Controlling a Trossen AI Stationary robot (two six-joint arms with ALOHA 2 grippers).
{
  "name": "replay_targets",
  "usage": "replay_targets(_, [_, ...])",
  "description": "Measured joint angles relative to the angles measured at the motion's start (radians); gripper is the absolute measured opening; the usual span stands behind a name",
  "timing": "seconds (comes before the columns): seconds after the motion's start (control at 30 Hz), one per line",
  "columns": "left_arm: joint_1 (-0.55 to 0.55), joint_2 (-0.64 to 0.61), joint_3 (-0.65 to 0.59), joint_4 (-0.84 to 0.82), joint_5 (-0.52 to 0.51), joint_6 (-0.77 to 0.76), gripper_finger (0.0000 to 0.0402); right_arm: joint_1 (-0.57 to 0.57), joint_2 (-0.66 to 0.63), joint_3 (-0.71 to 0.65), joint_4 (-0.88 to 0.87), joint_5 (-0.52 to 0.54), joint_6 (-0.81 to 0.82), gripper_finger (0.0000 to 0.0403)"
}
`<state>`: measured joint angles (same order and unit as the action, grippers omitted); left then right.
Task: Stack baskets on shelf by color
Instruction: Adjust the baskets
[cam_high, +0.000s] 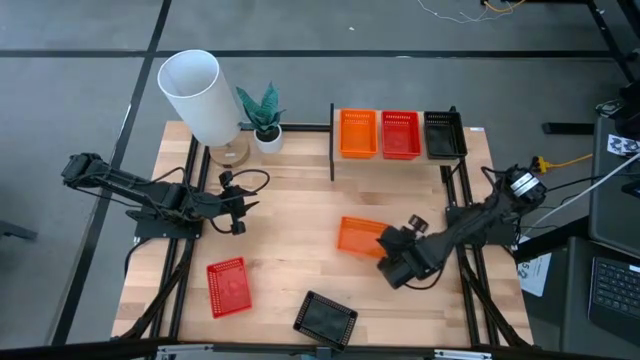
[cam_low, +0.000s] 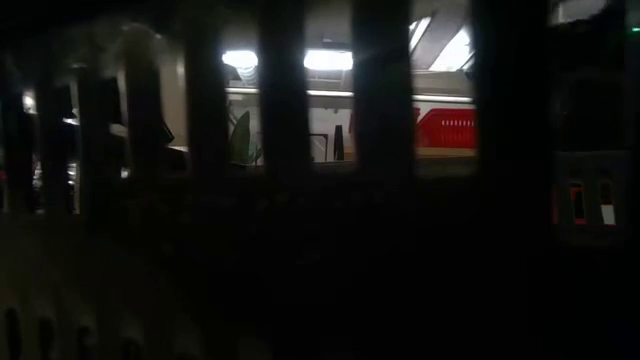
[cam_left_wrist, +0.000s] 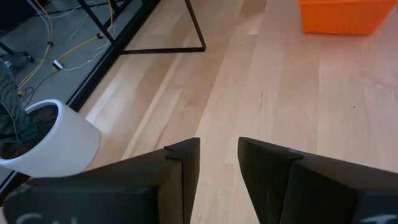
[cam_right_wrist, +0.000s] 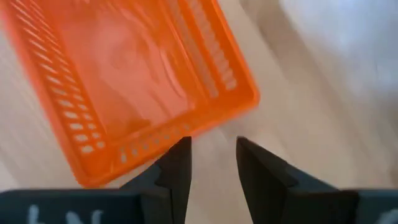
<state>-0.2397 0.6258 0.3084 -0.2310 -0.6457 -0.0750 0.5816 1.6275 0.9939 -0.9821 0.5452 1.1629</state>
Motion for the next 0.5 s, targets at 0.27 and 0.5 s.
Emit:
replay_targets(0.27, [0.0,0.0,0.0,0.0,0.0,0.0,0.0102,-0.01,-0.074,0.0,0.173,-0.057,-0.252,0.0126])
replay_targets(0.5, [0.0,0.0,0.0,0.0,0.0,-0.001,0.0102,0.077,-0.092,0.0,0.431,-0.198,-0.387,0.0126])
